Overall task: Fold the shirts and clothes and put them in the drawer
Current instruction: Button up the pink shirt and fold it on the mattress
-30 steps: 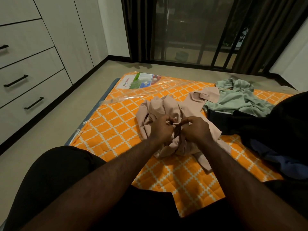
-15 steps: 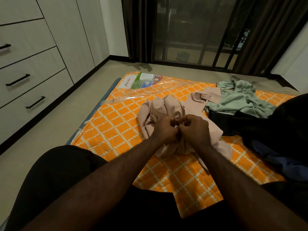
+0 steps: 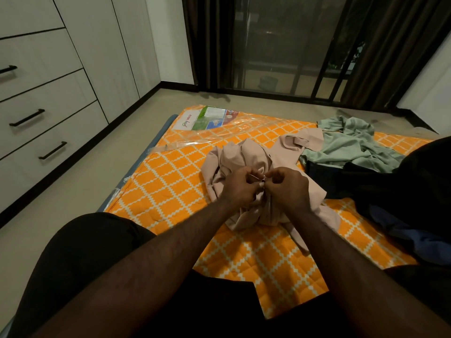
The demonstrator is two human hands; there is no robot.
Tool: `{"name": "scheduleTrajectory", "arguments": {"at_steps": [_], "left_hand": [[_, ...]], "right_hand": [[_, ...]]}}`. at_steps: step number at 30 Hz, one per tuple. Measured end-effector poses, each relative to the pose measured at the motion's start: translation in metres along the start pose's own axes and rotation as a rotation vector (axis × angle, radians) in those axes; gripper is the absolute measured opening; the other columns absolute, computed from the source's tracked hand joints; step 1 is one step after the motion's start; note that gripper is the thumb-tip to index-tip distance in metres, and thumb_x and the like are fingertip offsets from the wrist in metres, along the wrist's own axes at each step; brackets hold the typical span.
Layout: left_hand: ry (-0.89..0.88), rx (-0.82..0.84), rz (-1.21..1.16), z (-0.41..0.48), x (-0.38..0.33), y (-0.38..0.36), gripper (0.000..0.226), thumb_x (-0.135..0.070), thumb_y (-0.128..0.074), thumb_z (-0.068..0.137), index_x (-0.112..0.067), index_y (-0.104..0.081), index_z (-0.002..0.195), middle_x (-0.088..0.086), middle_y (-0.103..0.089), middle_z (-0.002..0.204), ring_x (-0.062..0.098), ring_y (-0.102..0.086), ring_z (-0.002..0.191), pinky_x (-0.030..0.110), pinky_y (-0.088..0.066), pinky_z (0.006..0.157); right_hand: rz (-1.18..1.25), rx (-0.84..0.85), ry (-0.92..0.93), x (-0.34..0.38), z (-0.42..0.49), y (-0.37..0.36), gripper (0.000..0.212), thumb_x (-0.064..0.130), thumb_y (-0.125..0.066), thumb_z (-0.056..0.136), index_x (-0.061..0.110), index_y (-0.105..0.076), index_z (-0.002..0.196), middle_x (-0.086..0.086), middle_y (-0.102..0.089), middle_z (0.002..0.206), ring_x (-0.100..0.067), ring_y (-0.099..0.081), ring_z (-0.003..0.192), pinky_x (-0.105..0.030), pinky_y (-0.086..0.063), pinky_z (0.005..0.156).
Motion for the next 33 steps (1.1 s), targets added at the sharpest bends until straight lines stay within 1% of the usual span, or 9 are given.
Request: {"name": "scheduleTrajectory", "arguments": {"at_steps": [3,6,8,12,15,17,21,27,33], "left_hand": [[-0.032,0.013,0.002,0.000,-0.002,0.000,0.013,-0.005,-0.071,0.093,-0.004,-0.073,0.105,0.007,-0.072,0.079,0.011,-0.061,0.051,0.026,-0.047,0.048],[-0.024,0.023,-0.015,0.000,-0.003,0.000,0.014,-0.004,-0.068,0.095,-0.002,-0.073,0.108,0.007,-0.072,0.077,0.010,-0.057,0.047,0.024,-0.045,0.045],[-0.018,0.018,-0.028,0.000,-0.003,0.001,0.013,-0.003,-0.069,0.094,-0.003,-0.073,0.106,0.005,-0.071,0.077,0.006,-0.058,0.048,0.022,-0.045,0.045],[0.003,0.004,-0.061,0.000,-0.001,0.003,0.012,-0.004,-0.070,0.093,-0.004,-0.070,0.104,0.007,-0.070,0.075,0.004,-0.059,0.048,0.023,-0.045,0.046],[0.005,-0.004,-0.059,0.001,0.000,0.006,0.011,-0.004,-0.072,0.091,-0.004,-0.070,0.102,0.003,-0.069,0.070,0.004,-0.058,0.047,0.026,-0.045,0.047],[0.009,0.002,-0.074,0.001,0.000,0.006,0.010,-0.003,-0.072,0.090,-0.004,-0.069,0.100,0.002,-0.067,0.067,0.008,-0.057,0.046,0.026,-0.043,0.046],[0.006,0.002,-0.071,-0.001,0.000,0.007,0.009,-0.001,-0.072,0.090,0.000,-0.068,0.098,0.004,-0.066,0.062,0.015,-0.056,0.044,0.026,-0.044,0.044],[-0.009,-0.035,-0.007,-0.002,-0.004,0.011,0.009,-0.002,-0.075,0.089,0.002,-0.073,0.096,0.010,-0.069,0.065,0.015,-0.059,0.044,0.025,-0.046,0.042],[-0.023,-0.036,-0.018,-0.002,-0.004,0.013,0.009,-0.004,-0.078,0.087,0.000,-0.074,0.094,0.010,-0.071,0.067,0.011,-0.061,0.046,0.026,-0.049,0.044]], "right_hand": [[0.018,-0.004,0.015,0.000,0.001,0.001,0.013,0.009,-0.079,0.080,0.018,-0.072,0.086,0.007,-0.068,0.077,-0.006,-0.063,0.071,-0.003,-0.041,0.058],[0.010,-0.036,0.023,-0.002,0.002,0.003,0.020,0.009,-0.080,0.080,0.017,-0.061,0.080,0.011,-0.060,0.071,-0.002,-0.059,0.067,-0.011,-0.042,0.056],[0.004,-0.050,0.027,-0.003,0.003,0.004,0.021,0.011,-0.080,0.080,0.016,-0.060,0.080,0.009,-0.060,0.070,-0.007,-0.060,0.067,-0.017,-0.045,0.057],[0.030,-0.025,0.023,-0.004,0.005,0.002,0.017,0.013,-0.080,0.084,0.021,-0.065,0.080,0.010,-0.064,0.073,-0.008,-0.065,0.073,-0.021,-0.053,0.064],[0.070,0.015,0.008,-0.009,0.006,-0.002,0.008,0.015,-0.080,0.086,0.020,-0.076,0.090,0.007,-0.074,0.084,-0.005,-0.070,0.080,-0.029,-0.060,0.076],[0.098,0.038,-0.013,-0.014,0.007,-0.005,0.010,0.017,-0.081,0.086,0.018,-0.078,0.096,0.006,-0.076,0.088,-0.005,-0.072,0.083,-0.033,-0.062,0.078],[0.185,0.089,-0.083,-0.022,0.007,-0.010,0.014,0.018,-0.081,0.086,0.019,-0.077,0.099,0.005,-0.078,0.087,-0.007,-0.074,0.081,-0.041,-0.063,0.078],[0.284,0.138,-0.131,-0.024,0.004,-0.013,0.021,0.007,-0.080,0.084,0.020,-0.072,0.098,0.001,-0.079,0.089,-0.010,-0.076,0.084,-0.047,-0.064,0.078],[0.292,0.160,-0.116,-0.019,0.002,-0.014,0.024,0.004,-0.080,0.083,0.019,-0.069,0.099,0.000,-0.078,0.090,-0.010,-0.076,0.083,-0.045,-0.064,0.076]]}}
Point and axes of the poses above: each hand's wrist, its own z-axis towards the middle knuckle, its own y-axis out of the back of the hand, x = y × z, the point moved 9 cm from there along z, towards the middle knuckle
